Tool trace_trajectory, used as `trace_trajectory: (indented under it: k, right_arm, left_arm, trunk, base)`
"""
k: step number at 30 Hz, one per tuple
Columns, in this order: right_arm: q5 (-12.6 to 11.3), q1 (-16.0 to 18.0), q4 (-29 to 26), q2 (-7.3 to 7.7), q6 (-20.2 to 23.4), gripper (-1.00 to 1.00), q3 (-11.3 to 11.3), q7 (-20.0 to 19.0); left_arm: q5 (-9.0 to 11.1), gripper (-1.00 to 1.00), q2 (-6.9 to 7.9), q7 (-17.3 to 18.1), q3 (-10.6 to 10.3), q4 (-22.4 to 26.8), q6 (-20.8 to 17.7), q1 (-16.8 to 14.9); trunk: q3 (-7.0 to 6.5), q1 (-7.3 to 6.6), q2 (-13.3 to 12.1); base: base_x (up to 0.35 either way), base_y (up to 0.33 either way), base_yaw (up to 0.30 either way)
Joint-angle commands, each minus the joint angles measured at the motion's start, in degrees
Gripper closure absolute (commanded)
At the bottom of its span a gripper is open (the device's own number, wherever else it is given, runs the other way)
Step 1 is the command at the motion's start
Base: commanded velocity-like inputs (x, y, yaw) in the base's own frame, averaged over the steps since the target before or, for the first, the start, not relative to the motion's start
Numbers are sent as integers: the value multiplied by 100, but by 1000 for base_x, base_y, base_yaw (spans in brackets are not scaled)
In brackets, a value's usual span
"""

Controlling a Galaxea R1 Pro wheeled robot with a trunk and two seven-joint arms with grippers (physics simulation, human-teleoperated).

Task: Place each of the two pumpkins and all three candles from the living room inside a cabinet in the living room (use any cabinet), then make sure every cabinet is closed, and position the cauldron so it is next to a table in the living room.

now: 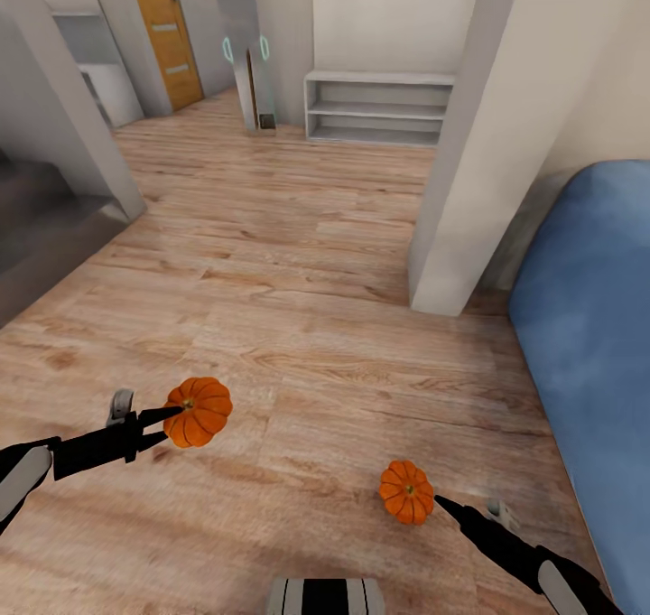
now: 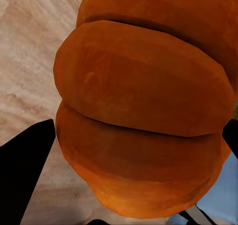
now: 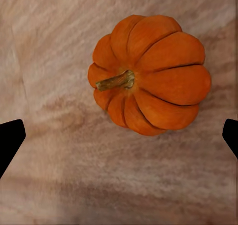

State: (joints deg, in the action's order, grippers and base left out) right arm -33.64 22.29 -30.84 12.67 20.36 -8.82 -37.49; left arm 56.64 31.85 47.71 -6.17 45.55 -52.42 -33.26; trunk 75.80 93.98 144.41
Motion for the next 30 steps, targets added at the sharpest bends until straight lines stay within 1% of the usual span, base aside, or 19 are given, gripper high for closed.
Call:
trace_trajectory:
  k: [1, 9, 17, 26, 30]
  right_arm:
    - [-43, 2, 3, -1, 49, -100, -15, -7]
    - [-62, 3, 27, -1, 25, -100, -14, 28]
    - [-73, 3, 44, -9, 5, -100, -22, 40]
    - [-82, 3, 378, -2, -26, -100, -23, 43]
    - [-88, 3, 399, -1, -31, -100, -23, 160]
  left_arm:
    - [41, 100, 5, 29, -15, -8, -31, -5]
    - [26, 100, 5, 62, -15, -19, -31, -5]
    - [25, 100, 5, 63, -15, -20, -31, -5]
    - [26, 100, 5, 63, -15, -20, -31, -5]
    - [33, 100, 5, 63, -23, -20, -31, -5]
  trunk:
    - [4, -1, 2]
    - [4, -1, 2]
    - [4, -1, 2]
    - [4, -1, 2]
    - [4, -1, 2]
  base:
    - [0, 0, 0]
    - [0, 0, 0]
    - [37, 90, 0]
    - [70, 79, 0]
    - [6, 6, 0]
